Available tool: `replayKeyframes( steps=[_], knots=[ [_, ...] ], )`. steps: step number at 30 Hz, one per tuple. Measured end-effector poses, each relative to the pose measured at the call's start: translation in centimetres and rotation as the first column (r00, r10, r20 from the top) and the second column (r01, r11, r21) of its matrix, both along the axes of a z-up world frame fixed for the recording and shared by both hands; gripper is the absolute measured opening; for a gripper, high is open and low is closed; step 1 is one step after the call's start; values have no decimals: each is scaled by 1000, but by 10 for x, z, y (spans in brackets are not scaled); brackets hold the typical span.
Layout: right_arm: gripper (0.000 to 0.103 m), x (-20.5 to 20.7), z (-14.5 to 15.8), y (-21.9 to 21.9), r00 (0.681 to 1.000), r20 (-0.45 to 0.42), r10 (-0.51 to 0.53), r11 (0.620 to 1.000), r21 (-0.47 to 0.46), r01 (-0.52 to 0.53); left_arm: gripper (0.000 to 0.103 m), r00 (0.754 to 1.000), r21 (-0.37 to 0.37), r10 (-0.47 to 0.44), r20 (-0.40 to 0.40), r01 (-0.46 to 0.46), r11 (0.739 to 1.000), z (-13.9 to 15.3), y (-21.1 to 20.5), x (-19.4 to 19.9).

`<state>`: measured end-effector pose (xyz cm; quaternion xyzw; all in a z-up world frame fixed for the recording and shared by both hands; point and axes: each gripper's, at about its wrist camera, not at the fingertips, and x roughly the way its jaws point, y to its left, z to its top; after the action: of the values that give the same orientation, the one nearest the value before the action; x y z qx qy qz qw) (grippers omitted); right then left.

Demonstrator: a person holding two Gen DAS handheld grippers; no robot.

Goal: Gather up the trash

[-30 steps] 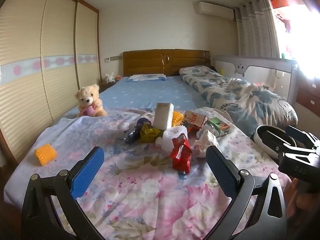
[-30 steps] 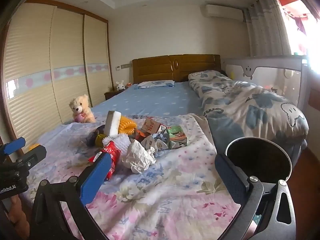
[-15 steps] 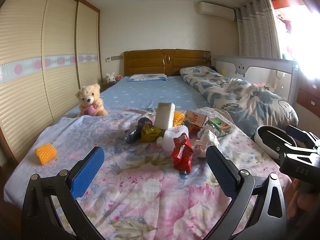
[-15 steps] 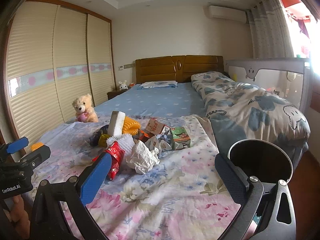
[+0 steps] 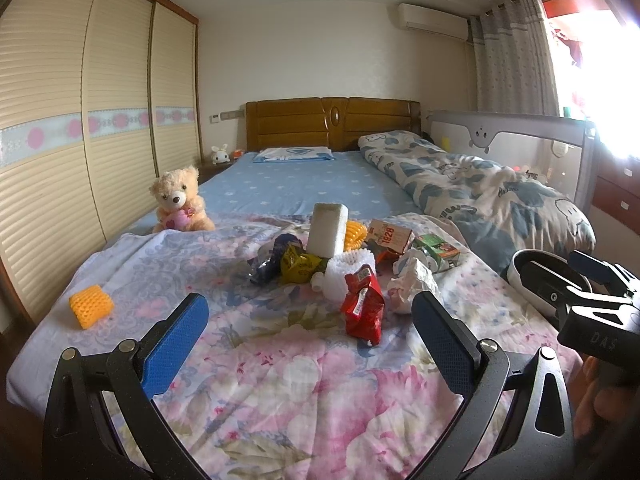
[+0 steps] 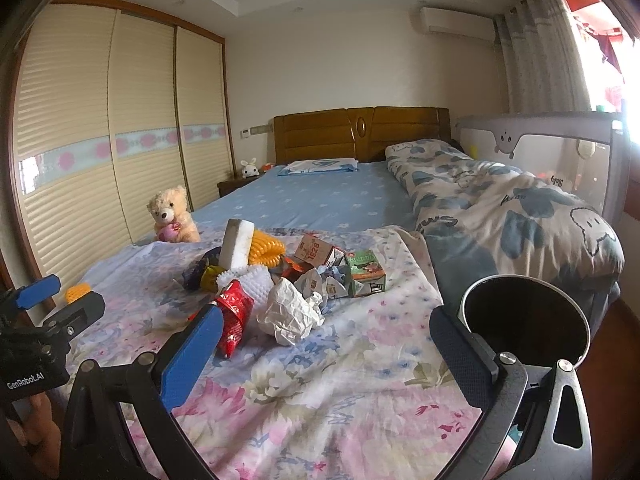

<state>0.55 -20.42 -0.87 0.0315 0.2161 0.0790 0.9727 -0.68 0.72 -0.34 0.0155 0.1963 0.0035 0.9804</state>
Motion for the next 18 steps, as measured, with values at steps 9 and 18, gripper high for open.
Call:
replayKeyframes(
  steps=[9, 18],
  knots=[
    [103, 0, -2, 2, 1000, -4, 3, 1000, 1, -3, 103, 1000, -2, -2, -3, 2, 1000, -1, -1, -1],
    [103, 0, -4, 1, 1000, -12, 5, 1000, 6, -5, 103, 1000, -6, -12, -21, 11, 1000, -6, -4, 1]
  ],
)
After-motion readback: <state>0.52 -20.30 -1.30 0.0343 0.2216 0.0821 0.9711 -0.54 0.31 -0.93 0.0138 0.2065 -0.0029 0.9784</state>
